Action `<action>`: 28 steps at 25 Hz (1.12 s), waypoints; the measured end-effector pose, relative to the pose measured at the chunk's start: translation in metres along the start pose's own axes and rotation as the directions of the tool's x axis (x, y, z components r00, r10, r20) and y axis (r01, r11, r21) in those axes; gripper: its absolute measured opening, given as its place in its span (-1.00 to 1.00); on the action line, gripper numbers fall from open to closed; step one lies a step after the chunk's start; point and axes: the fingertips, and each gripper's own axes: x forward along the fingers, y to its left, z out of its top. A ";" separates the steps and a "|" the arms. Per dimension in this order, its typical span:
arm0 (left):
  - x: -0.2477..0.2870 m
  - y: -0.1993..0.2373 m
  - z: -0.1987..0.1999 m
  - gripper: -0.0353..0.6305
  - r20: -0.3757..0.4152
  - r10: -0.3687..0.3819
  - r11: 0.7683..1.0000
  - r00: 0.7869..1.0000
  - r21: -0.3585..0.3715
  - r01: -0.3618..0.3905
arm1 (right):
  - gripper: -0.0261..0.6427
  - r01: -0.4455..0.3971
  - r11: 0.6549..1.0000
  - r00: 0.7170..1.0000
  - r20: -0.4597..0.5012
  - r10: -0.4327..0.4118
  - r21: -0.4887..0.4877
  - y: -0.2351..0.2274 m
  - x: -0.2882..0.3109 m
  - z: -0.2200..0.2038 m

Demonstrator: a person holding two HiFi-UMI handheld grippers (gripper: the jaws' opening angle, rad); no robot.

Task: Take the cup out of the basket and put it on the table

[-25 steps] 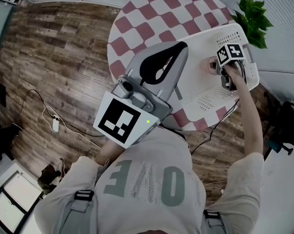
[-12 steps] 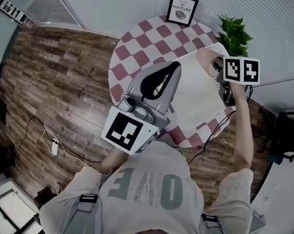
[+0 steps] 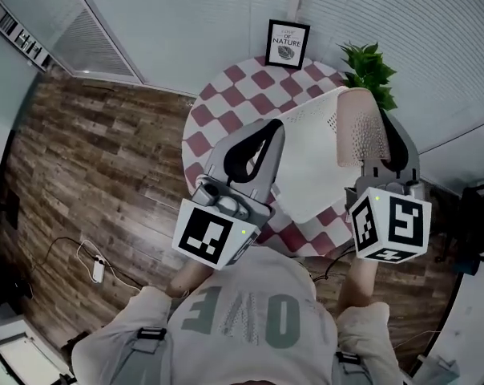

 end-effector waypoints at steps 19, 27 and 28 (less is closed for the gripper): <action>-0.007 -0.043 0.030 -0.88 0.070 -0.068 0.993 0.995 0.104 0.060 | -0.86 0.021 0.997 0.976 0.213 -0.037 0.078 0.039 -0.087 -0.006; -0.010 -0.040 0.034 -0.88 0.093 -0.051 0.995 0.994 0.086 0.043 | -0.86 0.029 0.999 0.973 0.228 -0.035 0.029 0.044 -0.091 0.002; -0.010 -0.040 0.034 -0.88 0.093 -0.052 0.995 0.994 0.084 0.044 | -0.86 0.031 0.999 0.973 0.230 -0.036 0.027 0.043 -0.091 0.004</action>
